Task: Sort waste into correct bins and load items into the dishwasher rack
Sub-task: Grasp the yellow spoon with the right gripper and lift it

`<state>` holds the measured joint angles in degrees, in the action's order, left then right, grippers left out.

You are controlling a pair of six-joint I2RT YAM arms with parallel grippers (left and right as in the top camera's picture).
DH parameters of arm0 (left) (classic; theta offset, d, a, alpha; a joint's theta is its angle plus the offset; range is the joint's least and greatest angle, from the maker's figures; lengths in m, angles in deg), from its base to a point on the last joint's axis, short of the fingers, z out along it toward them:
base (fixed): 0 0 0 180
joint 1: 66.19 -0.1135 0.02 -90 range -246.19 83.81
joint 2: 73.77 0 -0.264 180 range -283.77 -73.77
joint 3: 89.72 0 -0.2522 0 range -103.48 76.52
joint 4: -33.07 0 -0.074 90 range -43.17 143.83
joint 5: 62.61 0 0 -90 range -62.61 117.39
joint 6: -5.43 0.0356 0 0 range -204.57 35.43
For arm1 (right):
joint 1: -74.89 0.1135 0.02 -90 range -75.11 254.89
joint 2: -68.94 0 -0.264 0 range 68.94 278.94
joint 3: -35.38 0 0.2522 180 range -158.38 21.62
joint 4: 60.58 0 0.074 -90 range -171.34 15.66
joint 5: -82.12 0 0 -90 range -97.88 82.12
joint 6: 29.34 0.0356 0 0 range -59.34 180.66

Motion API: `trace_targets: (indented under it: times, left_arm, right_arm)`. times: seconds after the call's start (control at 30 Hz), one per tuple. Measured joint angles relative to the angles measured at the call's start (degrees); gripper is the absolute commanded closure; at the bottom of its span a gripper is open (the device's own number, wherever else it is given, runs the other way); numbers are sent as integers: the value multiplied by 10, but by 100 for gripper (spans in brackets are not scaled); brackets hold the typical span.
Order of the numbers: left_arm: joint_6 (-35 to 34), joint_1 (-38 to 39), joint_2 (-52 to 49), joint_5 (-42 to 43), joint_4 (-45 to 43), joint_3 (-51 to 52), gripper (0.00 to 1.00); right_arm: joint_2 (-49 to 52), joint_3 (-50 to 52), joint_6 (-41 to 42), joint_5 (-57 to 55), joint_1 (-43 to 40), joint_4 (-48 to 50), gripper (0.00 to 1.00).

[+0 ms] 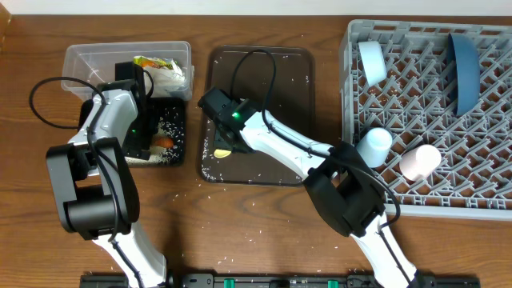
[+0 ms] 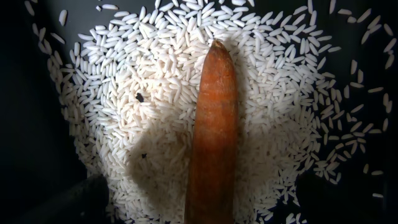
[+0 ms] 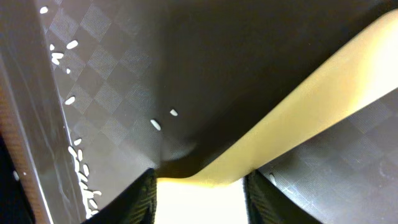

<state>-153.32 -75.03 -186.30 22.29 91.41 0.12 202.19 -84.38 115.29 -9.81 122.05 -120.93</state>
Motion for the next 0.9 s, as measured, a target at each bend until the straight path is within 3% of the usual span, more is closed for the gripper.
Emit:
trace_targets:
  times: [0.57,0.63,0.73,0.9]
  left_arm:
    - [-2,0,0,0,-17,0,2]
    - [-2,-1,4,0,-3,0,2]
    - [-2,-1,28,-2,21,0,2]
    - [-2,-1,134,-6,41,0,2]
  right_arm:
    - [0,0,-6,0,-21,-17,72]
    - [0,0,-11,0,-24,-19,79]
    - [0,0,-16,-1,-26,-18,99]
    - [0,-4,-38,3,-32,-14,99]
